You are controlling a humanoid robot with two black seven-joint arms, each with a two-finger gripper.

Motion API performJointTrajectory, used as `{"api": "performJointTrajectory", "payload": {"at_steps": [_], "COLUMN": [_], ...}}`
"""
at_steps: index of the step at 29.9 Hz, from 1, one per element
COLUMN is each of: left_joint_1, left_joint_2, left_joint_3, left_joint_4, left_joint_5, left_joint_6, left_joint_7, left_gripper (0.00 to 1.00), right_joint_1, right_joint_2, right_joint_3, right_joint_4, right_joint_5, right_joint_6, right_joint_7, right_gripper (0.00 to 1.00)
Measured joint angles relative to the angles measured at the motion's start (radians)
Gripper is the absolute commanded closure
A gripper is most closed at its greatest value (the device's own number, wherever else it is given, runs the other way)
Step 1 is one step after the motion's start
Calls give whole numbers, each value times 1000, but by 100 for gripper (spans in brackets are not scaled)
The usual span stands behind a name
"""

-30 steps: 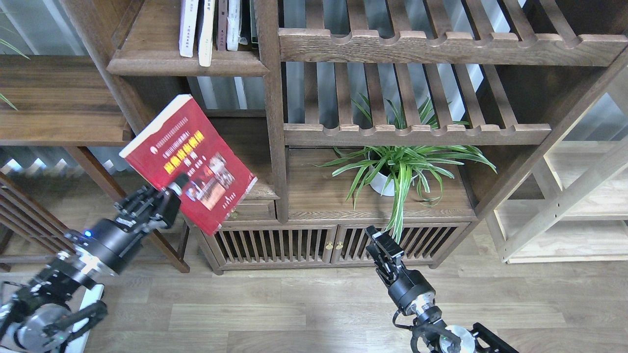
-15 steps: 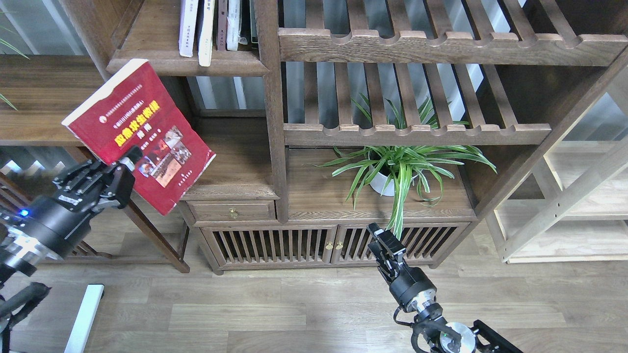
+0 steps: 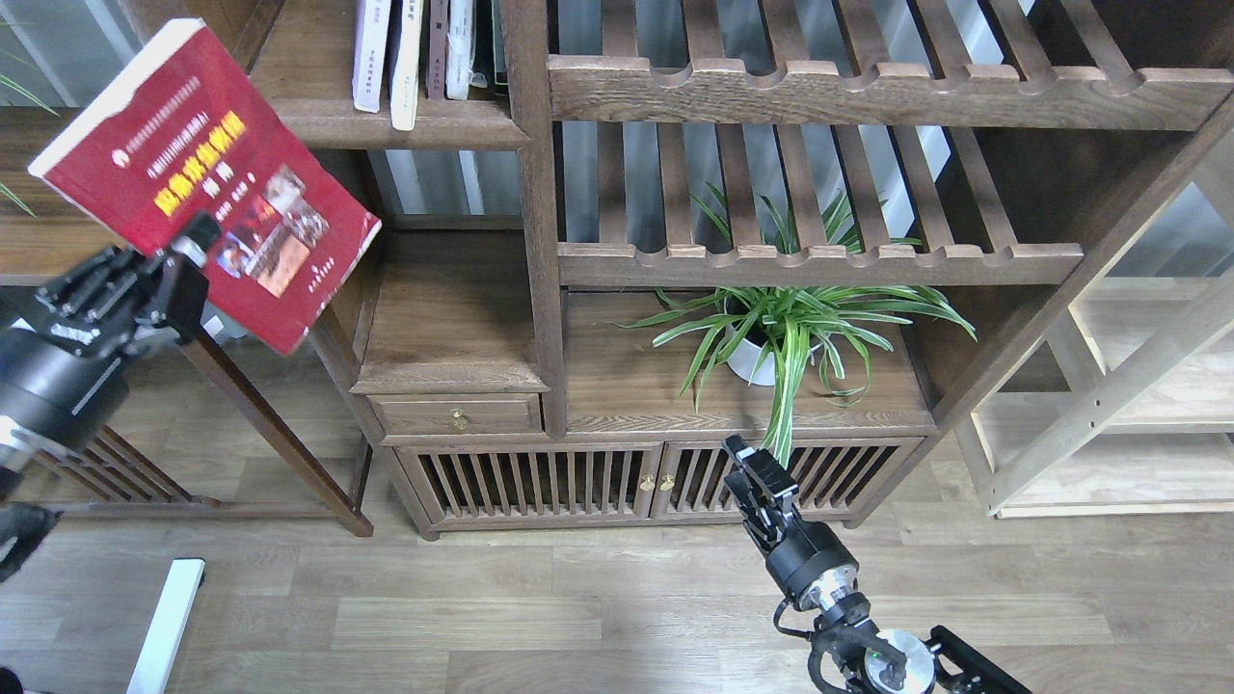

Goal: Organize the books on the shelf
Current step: 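Lift the red book with the left gripper up to the top shelf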

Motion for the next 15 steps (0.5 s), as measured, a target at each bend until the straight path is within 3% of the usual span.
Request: {"api": "performJointTrajectory", "payload": {"at_steps": [6, 15], "left_joint_1": [-104, -221], "left_joint_2": [6, 47], "left_joint_3": [-2, -2], "left_joint_4": [35, 68], "left_joint_5": [0, 1], "left_joint_6": [0, 1], "left_joint_7": [69, 76], "left_gripper": [98, 96], "right_joint_1": [1, 1], "right_joint_2": [0, 0], "right_joint_3": [-1, 0], "right_joint_4": [1, 2], "right_joint_5": [0, 1], "right_joint_6": [0, 0], "right_joint_7": [0, 0], "right_gripper": [26, 26]}}
